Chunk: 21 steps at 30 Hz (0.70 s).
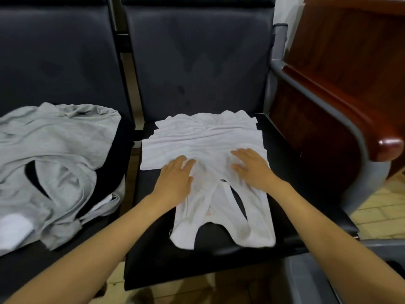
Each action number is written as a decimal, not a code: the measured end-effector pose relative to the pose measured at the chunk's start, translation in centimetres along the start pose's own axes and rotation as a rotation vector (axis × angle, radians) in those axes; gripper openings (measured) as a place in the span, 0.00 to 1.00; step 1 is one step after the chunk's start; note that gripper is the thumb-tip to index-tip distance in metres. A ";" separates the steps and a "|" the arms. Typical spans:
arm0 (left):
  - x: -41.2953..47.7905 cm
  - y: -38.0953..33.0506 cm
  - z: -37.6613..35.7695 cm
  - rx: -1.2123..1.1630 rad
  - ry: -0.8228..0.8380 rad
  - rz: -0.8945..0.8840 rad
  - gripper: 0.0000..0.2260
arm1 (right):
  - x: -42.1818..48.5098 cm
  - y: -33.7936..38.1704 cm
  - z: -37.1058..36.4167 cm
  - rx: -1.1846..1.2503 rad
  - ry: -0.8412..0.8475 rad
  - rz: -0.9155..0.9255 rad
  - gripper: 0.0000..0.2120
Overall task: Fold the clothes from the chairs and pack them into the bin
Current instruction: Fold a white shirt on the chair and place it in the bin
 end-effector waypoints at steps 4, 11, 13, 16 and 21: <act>-5.5 -1.3 2.4 -0.033 0.047 0.184 0.19 | -6.8 0.2 3.7 0.053 -0.229 -0.209 0.23; -10.5 -2.0 1.7 -0.103 0.287 0.347 0.25 | -16.2 -1.8 2.2 -0.113 0.008 -0.536 0.38; -11.1 -2.7 1.9 -0.109 0.281 0.339 0.24 | -16.6 -1.9 1.8 -0.095 0.027 -0.529 0.32; -11.9 -3.2 2.8 -0.343 0.142 0.395 0.20 | -16.6 -1.0 2.0 0.004 -0.001 -0.486 0.17; -11.3 -3.8 8.6 -0.969 -0.236 0.495 0.14 | -15.0 1.7 8.0 0.925 -0.372 -0.465 0.08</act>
Point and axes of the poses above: each hand's wrist, its own x-axis towards the middle knuckle, its own z-axis out of the back of the hand, y = z × x, the point moved 8 cm from there along x, towards the middle knuckle, and after that the axes turned 9 degrees about -y, right-handed, at the moved point
